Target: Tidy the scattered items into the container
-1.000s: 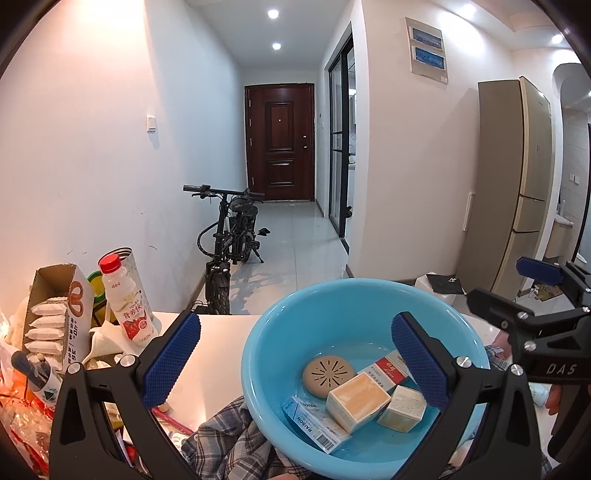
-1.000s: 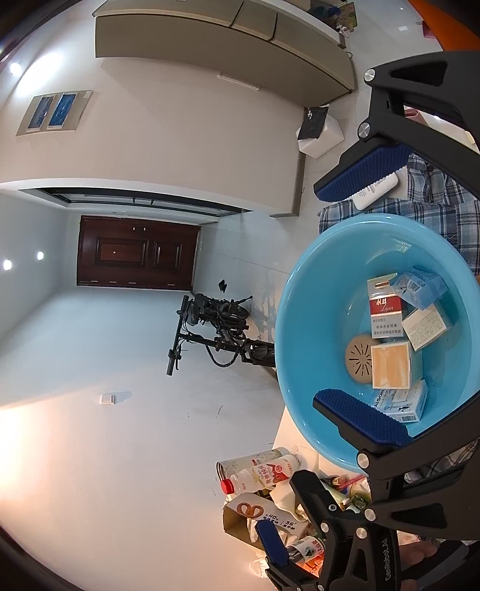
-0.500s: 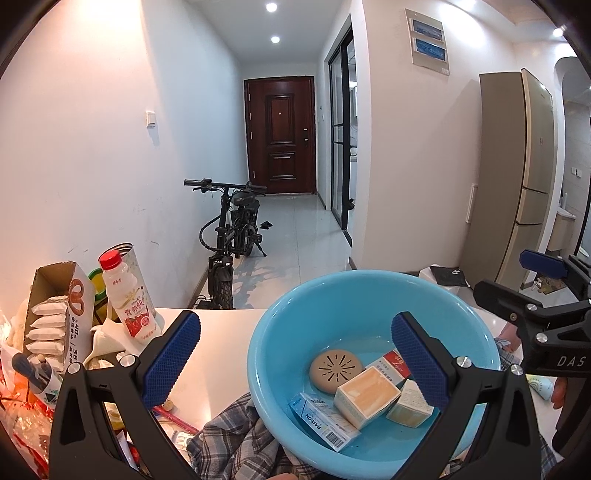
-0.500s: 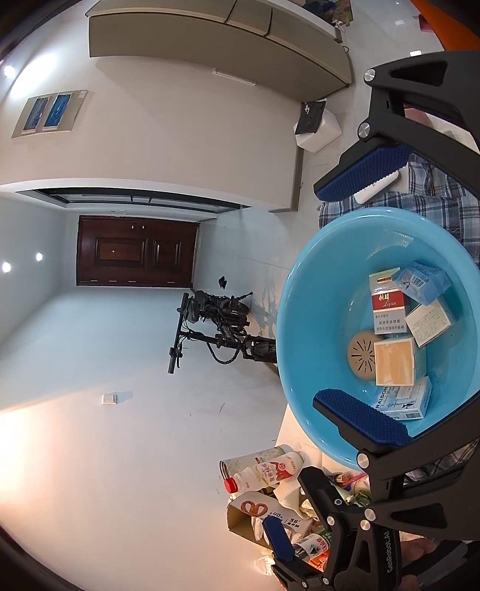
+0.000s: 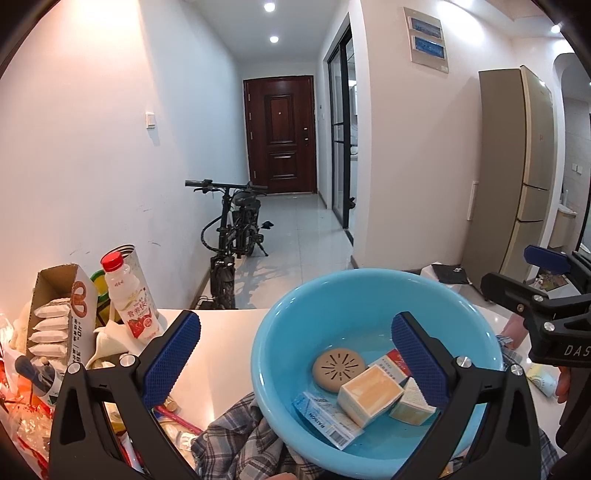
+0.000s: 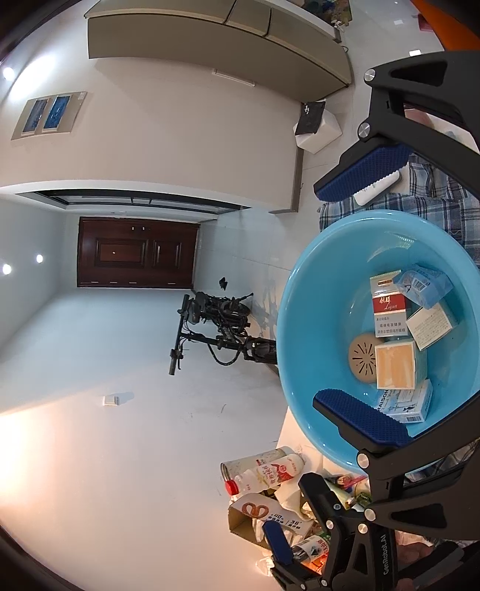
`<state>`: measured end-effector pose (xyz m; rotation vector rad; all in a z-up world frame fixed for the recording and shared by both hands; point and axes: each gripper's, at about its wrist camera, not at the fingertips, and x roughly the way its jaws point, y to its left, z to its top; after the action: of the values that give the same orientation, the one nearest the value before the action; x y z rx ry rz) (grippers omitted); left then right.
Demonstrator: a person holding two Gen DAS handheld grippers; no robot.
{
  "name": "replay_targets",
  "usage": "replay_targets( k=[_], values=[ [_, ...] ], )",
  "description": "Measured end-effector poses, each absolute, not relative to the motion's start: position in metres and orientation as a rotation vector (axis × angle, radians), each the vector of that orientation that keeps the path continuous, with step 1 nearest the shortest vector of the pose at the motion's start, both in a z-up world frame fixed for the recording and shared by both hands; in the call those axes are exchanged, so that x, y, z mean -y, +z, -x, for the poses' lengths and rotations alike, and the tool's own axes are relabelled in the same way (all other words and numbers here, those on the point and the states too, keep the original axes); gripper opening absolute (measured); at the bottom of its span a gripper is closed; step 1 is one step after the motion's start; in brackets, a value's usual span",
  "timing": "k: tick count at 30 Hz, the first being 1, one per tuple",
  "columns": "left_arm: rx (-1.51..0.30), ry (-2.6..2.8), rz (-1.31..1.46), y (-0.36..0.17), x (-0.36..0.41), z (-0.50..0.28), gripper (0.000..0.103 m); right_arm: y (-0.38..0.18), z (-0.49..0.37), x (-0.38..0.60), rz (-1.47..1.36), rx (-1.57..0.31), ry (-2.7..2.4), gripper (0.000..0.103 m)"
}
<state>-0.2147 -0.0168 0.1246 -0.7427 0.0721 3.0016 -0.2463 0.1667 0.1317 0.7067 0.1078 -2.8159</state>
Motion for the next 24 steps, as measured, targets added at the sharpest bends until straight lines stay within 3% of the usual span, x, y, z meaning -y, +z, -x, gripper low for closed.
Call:
replay_targets(
  k=[12,24],
  values=[
    [-0.122,3.018,0.687,0.138,0.011,0.201,0.103,0.146,0.237,-0.156,-0.654,-0.145,-2.819,0.103],
    [-0.075,3.035,0.523,0.182,0.013,0.103,0.103,0.190,0.134,-0.167,-0.479,-0.134,-2.878,0.103]
  ],
)
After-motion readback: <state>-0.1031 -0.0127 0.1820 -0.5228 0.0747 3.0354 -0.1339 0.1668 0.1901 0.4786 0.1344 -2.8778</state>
